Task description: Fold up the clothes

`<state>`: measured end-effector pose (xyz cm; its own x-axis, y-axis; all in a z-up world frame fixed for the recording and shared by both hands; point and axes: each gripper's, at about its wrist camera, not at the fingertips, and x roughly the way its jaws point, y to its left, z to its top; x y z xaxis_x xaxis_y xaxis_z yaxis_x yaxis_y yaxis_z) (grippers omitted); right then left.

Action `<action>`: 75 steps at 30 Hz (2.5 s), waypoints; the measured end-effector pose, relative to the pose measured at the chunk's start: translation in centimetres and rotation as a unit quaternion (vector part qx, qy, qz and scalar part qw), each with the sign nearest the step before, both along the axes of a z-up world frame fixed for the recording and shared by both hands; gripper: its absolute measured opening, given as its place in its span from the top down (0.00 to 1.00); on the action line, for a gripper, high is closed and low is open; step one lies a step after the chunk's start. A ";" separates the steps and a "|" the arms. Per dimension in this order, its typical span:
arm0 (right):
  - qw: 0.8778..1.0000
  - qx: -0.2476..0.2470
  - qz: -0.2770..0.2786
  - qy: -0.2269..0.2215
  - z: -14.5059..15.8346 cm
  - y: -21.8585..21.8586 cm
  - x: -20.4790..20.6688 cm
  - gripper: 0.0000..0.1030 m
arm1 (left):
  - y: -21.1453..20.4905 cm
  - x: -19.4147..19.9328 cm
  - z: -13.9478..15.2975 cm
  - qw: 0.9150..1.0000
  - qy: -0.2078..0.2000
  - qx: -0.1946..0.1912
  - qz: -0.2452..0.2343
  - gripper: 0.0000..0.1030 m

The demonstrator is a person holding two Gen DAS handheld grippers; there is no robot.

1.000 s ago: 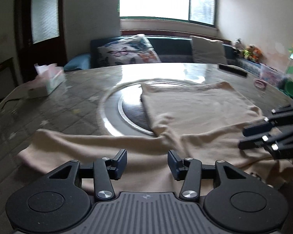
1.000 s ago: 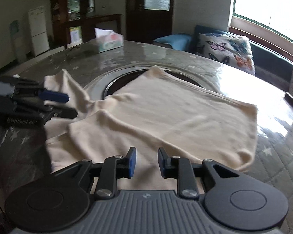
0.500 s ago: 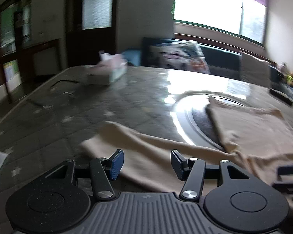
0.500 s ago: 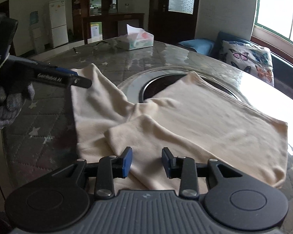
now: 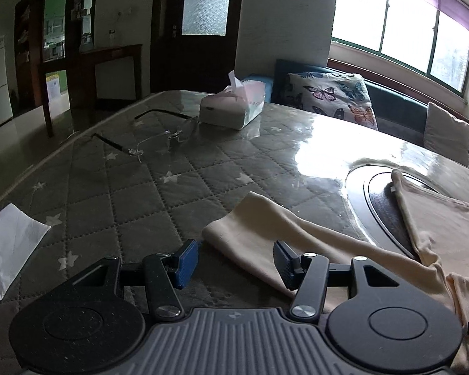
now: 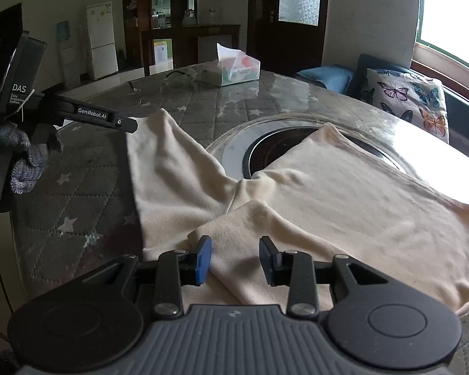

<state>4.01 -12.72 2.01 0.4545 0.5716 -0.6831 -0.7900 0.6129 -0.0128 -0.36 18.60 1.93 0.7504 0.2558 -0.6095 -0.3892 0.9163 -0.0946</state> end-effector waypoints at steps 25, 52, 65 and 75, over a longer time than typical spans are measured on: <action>0.995 0.060 -0.076 -0.008 3.0 -6.0 0.8 0.66 | -9.6 -0.4 7.4 0.982 -0.104 -0.020 -0.158 0.94; 0.979 0.112 -0.156 0.060 1.2 -12.7 2.3 0.66 | -17.7 -1.1 3.7 0.956 -0.034 0.060 -0.286 0.46; 0.986 0.075 -0.111 0.094 -0.9 -6.2 3.0 0.69 | -12.2 -3.2 0.8 0.975 0.006 0.040 -0.217 0.28; 0.990 0.078 -0.106 0.046 2.2 -6.0 2.3 0.96 | -13.3 -3.0 -0.1 0.973 0.011 0.034 -0.230 0.23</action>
<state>6.30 -18.70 4.19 0.5162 0.5720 -0.6375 -0.6368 0.7540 0.1610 -3.34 5.29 1.80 0.7817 -0.0635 -0.6204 0.0622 0.9978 -0.0237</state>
